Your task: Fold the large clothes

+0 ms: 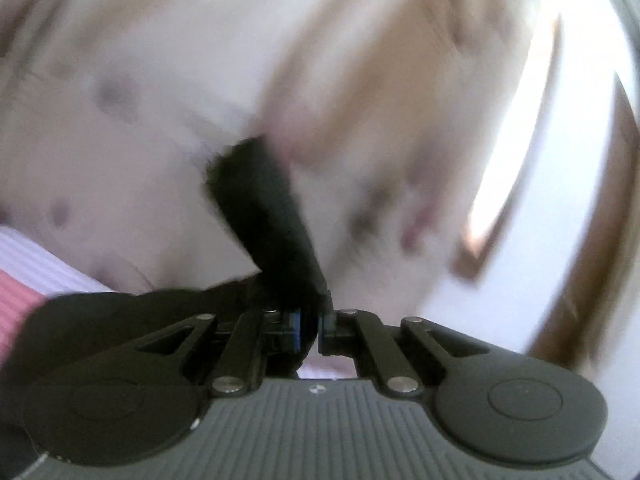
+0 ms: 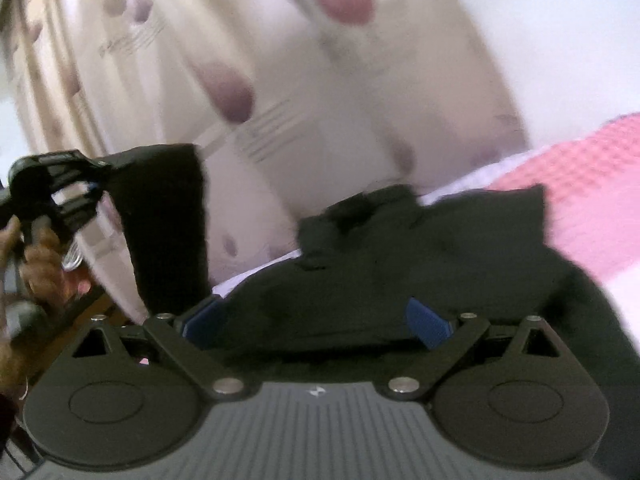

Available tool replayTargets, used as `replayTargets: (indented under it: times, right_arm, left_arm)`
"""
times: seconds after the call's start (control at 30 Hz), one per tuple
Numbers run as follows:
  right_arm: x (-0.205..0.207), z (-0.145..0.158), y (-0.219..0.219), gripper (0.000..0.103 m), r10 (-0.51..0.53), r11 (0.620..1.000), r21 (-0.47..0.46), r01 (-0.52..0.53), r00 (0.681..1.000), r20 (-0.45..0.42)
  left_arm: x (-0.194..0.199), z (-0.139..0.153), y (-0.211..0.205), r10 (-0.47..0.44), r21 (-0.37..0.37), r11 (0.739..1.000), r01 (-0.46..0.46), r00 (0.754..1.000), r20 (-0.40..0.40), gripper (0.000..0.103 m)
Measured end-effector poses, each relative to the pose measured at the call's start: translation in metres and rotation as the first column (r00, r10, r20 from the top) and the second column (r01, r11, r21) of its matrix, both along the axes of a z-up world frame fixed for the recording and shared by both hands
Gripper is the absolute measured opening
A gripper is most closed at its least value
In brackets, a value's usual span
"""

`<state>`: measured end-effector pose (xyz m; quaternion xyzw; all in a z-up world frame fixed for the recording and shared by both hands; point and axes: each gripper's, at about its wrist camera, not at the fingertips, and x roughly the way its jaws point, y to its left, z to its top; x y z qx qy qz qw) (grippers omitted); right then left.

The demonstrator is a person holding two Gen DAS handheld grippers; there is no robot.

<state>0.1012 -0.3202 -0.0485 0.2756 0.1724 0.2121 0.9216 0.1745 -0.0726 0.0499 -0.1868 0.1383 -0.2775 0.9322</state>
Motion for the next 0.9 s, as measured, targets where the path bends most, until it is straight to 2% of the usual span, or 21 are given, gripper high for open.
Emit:
replayTargets:
  times: [0.03, 0.1, 0.2, 0.23, 0.27, 0.3, 0.33, 0.37, 0.47, 0.57, 0.67, 0.77, 0.8, 0.83, 0.87, 0.9]
  right_arm:
    - [-0.001, -0.004, -0.007, 0.099, -0.010, 1.000, 0.007, 0.010, 1.000, -0.005]
    - [-0.003, -0.011, -0.021, 0.099, -0.029, 0.999, 0.019, 0.029, 0.999, -0.021]
    - [-0.003, -0.017, -0.037, 0.099, -0.059, 0.997, 0.046, 0.061, 0.998, -0.036]
    - [-0.002, -0.017, -0.040, 0.099, -0.058, 0.997, 0.057, 0.060, 0.998, -0.040]
    - [0.000, -0.015, -0.042, 0.099, -0.056, 0.996, 0.066, 0.059, 0.998, -0.039]
    - [-0.001, -0.013, -0.046, 0.099, -0.052, 0.996, 0.075, 0.055, 0.998, -0.034]
    - [0.002, -0.009, -0.047, 0.099, -0.046, 0.995, 0.086, 0.048, 0.999, -0.024]
    - [0.006, -0.005, -0.048, 0.099, -0.037, 0.995, 0.097, 0.038, 0.999, -0.017]
    - [0.022, 0.006, -0.047, 0.102, -0.022, 0.995, 0.100, 0.023, 1.000, -0.006]
    - [0.053, 0.012, -0.035, 0.102, -0.020, 0.999, 0.034, 0.022, 0.998, -0.051]
    - [0.091, 0.014, -0.017, 0.102, -0.014, 1.000, -0.023, 0.012, 0.996, -0.091]
    - [0.134, 0.011, 0.007, 0.102, 0.003, 0.996, -0.089, -0.017, 0.988, -0.157]
    - [0.148, 0.007, 0.016, 0.098, 0.007, 0.993, -0.117, -0.030, 0.982, -0.190]
    - [0.161, 0.002, 0.026, 0.075, 0.011, 0.989, -0.140, -0.043, 0.976, -0.219]
    - [0.172, -0.003, 0.035, 0.035, 0.019, 0.985, -0.159, -0.061, 0.968, -0.251]
    - [0.180, -0.006, 0.043, 0.029, 0.033, 0.984, -0.159, -0.079, 0.961, -0.273]
  left_arm:
    - [0.001, -0.014, -0.019, -0.032, 0.034, 0.999, 0.033, 0.999, -0.009, 0.011]
    - [0.005, -0.043, -0.050, -0.093, 0.101, 0.990, 0.096, 0.995, -0.035, 0.028]
    - [0.011, -0.084, -0.077, -0.140, 0.187, 0.971, 0.151, 0.988, -0.070, 0.067]
    - [0.008, -0.093, -0.079, -0.132, 0.200, 0.969, 0.143, 0.989, -0.069, 0.073]
    - [0.006, -0.100, -0.072, -0.121, 0.195, 0.972, 0.132, 0.990, -0.067, 0.085]
    - [0.002, -0.105, -0.065, -0.110, 0.171, 0.978, 0.118, 0.992, -0.057, 0.095]
    - [0.001, -0.108, -0.056, -0.098, 0.145, 0.984, 0.105, 0.994, -0.049, 0.100]
    - [-0.002, -0.110, -0.045, -0.078, 0.124, 0.989, 0.083, 0.996, -0.044, 0.103]
    - [-0.003, -0.114, -0.014, -0.018, 0.091, 0.996, 0.022, 0.999, -0.047, 0.103]
    - [0.013, -0.120, 0.023, 0.078, 0.083, 0.994, -0.072, 0.994, -0.071, 0.102]
    - [0.021, -0.130, 0.062, 0.183, 0.063, 0.982, -0.177, 0.976, -0.113, 0.100]
    - [0.032, -0.140, 0.097, 0.276, 0.034, 0.961, -0.274, 0.947, -0.163, 0.100]
    - [0.034, -0.142, 0.107, 0.298, 0.036, 0.954, -0.296, 0.937, -0.184, 0.100]
    - [0.038, -0.148, 0.116, 0.310, 0.042, 0.950, -0.309, 0.928, -0.208, 0.100]
    - [0.043, -0.153, 0.122, 0.326, 0.055, 0.945, -0.322, 0.917, -0.228, 0.100]
    - [0.048, -0.158, 0.127, 0.353, 0.068, 0.935, -0.347, 0.901, -0.251, 0.100]
